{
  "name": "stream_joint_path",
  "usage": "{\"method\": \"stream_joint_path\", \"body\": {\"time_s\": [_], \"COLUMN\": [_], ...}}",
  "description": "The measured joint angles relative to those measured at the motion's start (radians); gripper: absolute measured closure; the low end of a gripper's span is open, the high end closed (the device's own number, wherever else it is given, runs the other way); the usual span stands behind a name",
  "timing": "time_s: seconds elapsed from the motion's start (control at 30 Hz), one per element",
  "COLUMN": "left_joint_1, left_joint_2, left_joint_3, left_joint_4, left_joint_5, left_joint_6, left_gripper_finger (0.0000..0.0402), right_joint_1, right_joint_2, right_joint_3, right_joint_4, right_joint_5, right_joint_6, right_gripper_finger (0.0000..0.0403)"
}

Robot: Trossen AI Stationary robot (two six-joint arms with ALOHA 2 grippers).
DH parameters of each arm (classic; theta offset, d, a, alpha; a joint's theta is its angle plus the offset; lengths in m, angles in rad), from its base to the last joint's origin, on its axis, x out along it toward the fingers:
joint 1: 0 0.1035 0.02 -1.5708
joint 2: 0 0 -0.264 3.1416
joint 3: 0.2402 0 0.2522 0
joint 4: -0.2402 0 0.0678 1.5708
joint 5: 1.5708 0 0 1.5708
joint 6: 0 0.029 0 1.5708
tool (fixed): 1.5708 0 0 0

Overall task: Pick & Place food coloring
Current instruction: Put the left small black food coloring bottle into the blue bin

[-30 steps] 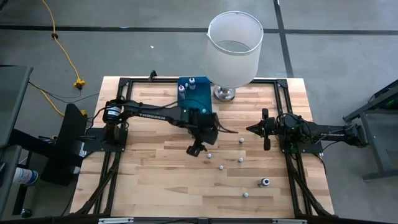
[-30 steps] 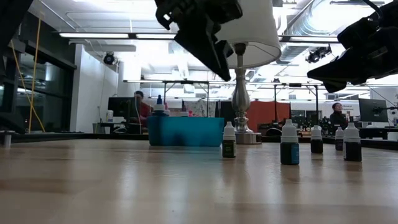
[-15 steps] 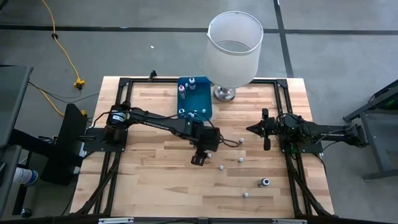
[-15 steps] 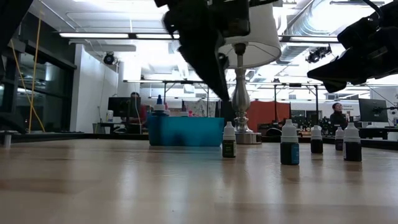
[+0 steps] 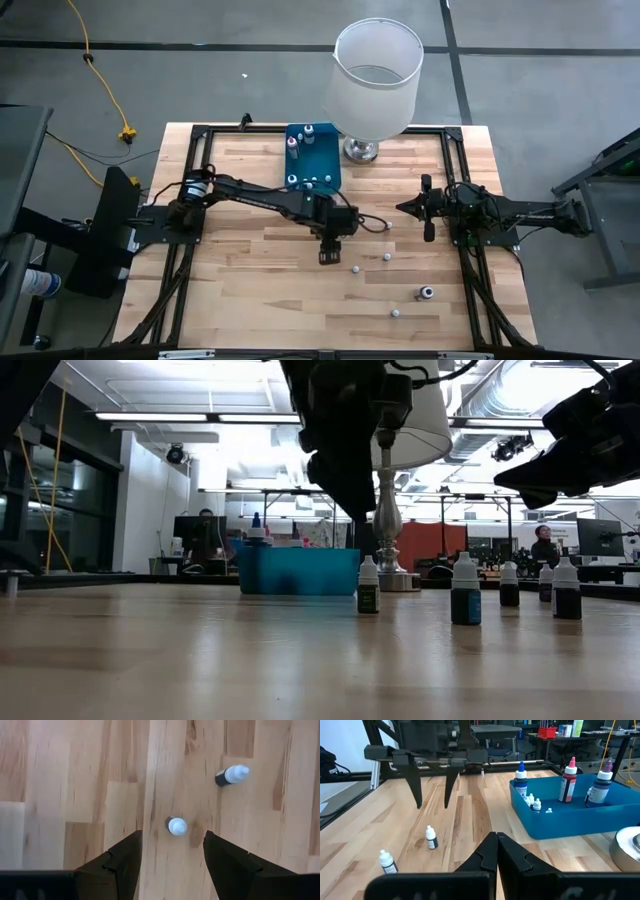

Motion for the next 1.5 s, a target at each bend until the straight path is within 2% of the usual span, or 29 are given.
{"method": "stream_joint_path", "body": {"time_s": [0.73, 1.2, 1.33, 1.5], "left_joint_1": [-0.033, -0.032, -0.032, -0.032], "left_joint_2": [0.129, 0.133, 0.133, 0.133], "left_joint_3": [-0.004, 0.000, 0.000, 0.000], "left_joint_4": [0.068, 0.068, 0.064, 0.065], "left_joint_5": [-0.022, -0.027, -0.027, -0.026], "left_joint_6": [0.010, 0.016, 0.027, 0.027], "left_gripper_finger": [0.0199, 0.0200, 0.0213, 0.0250], "right_joint_1": [0.000, 0.000, 0.000, 0.000], "right_joint_2": [0.008, 0.009, 0.009, 0.009], "right_joint_3": [0.000, 0.000, 0.000, 0.000], "right_joint_4": [0.004, 0.005, 0.005, 0.005], "right_joint_5": [0.000, 0.000, 0.000, 0.000], "right_joint_6": [0.000, 0.000, 0.000, 0.000], "right_gripper_finger": [0.0402, 0.0402, 0.0402, 0.0402]}}
